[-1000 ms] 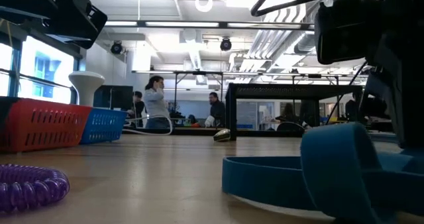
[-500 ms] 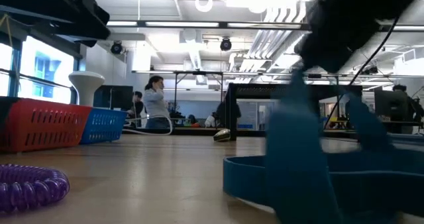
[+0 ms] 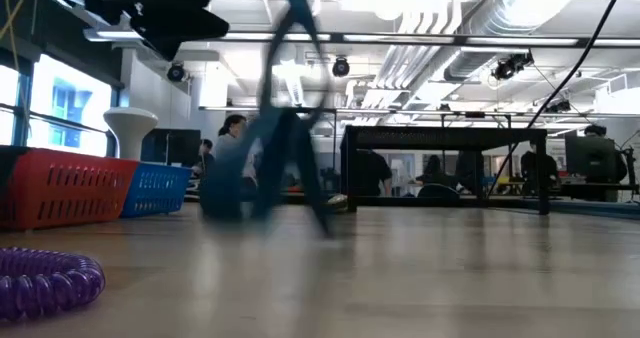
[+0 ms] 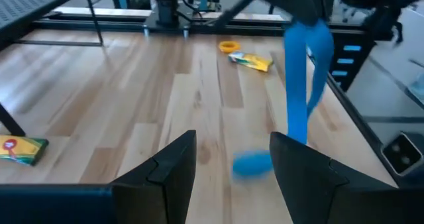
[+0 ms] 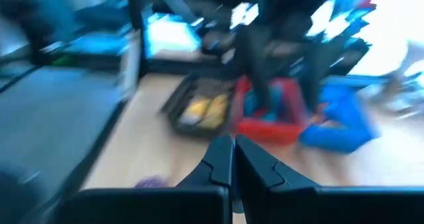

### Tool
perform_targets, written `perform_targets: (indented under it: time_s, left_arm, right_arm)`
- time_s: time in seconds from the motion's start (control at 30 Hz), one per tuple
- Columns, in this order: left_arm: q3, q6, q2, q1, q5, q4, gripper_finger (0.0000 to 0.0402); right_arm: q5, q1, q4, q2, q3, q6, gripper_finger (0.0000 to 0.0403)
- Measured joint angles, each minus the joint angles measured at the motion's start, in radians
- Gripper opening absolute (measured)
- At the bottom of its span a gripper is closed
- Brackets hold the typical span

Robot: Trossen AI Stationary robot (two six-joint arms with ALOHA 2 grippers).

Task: Pick & Place Office Desk Supplies
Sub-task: Put the blue rubber band into the red bin

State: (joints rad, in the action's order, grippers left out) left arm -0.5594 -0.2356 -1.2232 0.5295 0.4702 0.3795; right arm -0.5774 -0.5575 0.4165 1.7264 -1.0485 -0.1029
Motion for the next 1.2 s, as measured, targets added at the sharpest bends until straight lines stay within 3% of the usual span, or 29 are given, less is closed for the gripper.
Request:
perform_targets:
  time_s: [0.13,0.17,0.3,0.33,0.47,0.6,0.73,0.93,1.07,1.2]
  left_arm:
    - [0.000,0.000,0.000,-0.019,0.000,0.003,0.0184]
    - [0.000,-0.001,0.000,-0.021,-0.001,0.003,0.0184]
    - [0.000,-0.002,-0.006,-0.023,-0.002,0.004,0.0184]
    - [0.000,-0.001,-0.012,-0.023,-0.001,0.003,0.0184]
    - [0.000,-0.001,-0.047,-0.026,-0.002,0.016,0.0184]
    - [0.000,-0.001,-0.096,-0.025,-0.003,0.038,0.0184]
    - [0.000,0.000,-0.142,-0.025,-0.003,0.061,0.0184]
    - [0.000,0.003,-0.163,-0.025,-0.002,0.081,0.0184]
    - [0.000,0.029,-0.159,-0.025,0.001,0.090,0.0184]
    - [0.000,0.038,-0.159,-0.025,0.003,0.091,0.0184]
  right_arm:
    - [-0.290,-0.020,0.059,0.000,0.000,0.063,0.0004]
    - [-0.309,-0.023,0.053,0.000,0.000,0.065,0.0004]
    - [-0.078,-0.024,0.043,0.000,0.000,0.074,0.0004]
    - [-0.072,-0.025,0.044,0.000,0.000,0.071,0.0004]
    - [-0.225,-0.030,-0.023,0.000,0.001,0.014,0.0004]
    - [-0.188,-0.032,-0.023,0.000,0.001,0.010,0.0004]
    - [-0.388,-0.031,-0.054,0.000,0.001,-0.013,0.0004]
    - [-0.213,-0.037,0.130,0.000,0.001,0.153,0.0004]
    - [-0.220,-0.052,0.240,-0.013,0.001,0.277,0.0004]
    - [-0.233,-0.065,0.230,-0.033,0.000,0.288,0.0004]
